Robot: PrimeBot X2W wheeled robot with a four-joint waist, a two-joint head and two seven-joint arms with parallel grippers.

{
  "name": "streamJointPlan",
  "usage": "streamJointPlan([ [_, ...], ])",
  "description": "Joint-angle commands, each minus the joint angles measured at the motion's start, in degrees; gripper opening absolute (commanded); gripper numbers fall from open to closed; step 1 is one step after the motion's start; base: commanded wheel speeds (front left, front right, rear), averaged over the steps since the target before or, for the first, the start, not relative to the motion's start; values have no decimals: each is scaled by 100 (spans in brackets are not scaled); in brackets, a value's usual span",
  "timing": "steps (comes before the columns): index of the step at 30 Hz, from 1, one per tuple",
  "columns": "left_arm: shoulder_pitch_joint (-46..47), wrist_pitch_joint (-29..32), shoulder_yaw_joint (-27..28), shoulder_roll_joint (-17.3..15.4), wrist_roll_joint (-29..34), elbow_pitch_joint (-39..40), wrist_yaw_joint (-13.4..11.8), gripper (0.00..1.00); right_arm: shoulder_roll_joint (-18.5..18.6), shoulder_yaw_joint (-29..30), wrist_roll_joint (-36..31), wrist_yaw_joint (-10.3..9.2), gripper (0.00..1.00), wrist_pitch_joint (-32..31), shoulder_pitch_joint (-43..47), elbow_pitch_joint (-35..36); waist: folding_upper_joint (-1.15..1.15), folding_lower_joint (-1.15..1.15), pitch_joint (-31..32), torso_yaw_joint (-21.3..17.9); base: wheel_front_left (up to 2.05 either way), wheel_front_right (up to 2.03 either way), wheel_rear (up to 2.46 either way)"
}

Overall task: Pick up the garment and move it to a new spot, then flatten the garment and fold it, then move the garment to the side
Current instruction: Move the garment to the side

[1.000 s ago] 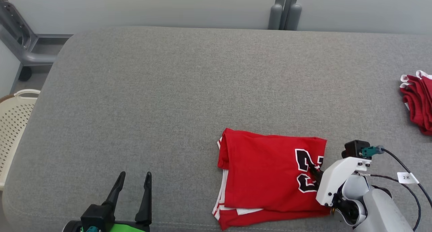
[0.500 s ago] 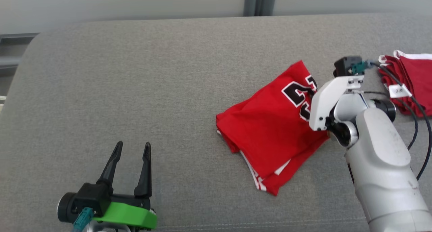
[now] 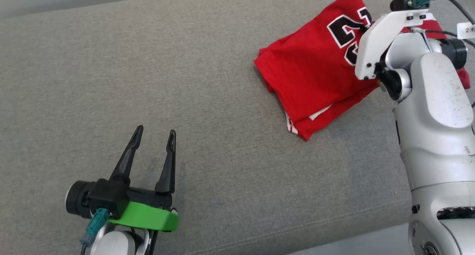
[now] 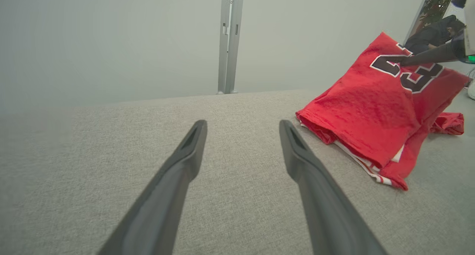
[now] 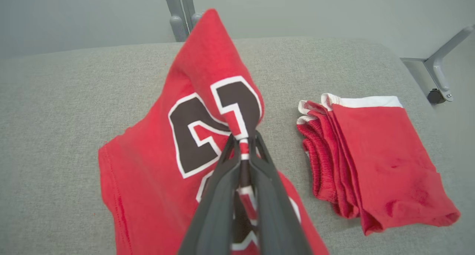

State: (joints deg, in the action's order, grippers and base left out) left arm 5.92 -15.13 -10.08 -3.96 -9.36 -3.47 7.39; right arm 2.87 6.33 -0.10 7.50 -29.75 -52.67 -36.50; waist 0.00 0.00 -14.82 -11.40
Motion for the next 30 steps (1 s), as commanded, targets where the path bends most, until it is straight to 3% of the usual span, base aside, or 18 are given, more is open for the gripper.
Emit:
streamJointPlan([
  [1, 124, -1, -9, -53, 47, 22, 12, 100, 3, 25, -82, -4, 0, -5, -89, 47, 0, 0, -350, -437, 0, 0, 0],
  [13, 235, -1, -211, -278, 64, 41, 12, 100, 516, 557, -623, -4, 0, 37, -618, 121, 0, 0, -652, -630, 0, 0, 0],
  [24, 418, 0, -491, -522, 78, 3, 12, 100, 1134, 1629, -1424, -6, 0, 216, -980, -392, 0, 0, -1018, -133, 0, 0, 0],
  [29, 439, -1, -646, -594, 118, 45, 12, 100, 1311, 2427, -1919, -7, 0, 321, -988, -511, 0, 0, -1211, 132, 0, 0, 0],
  [30, 452, 0, -674, -608, 118, 60, 12, 100, 1301, 2568, -2017, -6, 5, 364, -989, -545, 0, 0, -1240, 167, 0, 0, 0],
])
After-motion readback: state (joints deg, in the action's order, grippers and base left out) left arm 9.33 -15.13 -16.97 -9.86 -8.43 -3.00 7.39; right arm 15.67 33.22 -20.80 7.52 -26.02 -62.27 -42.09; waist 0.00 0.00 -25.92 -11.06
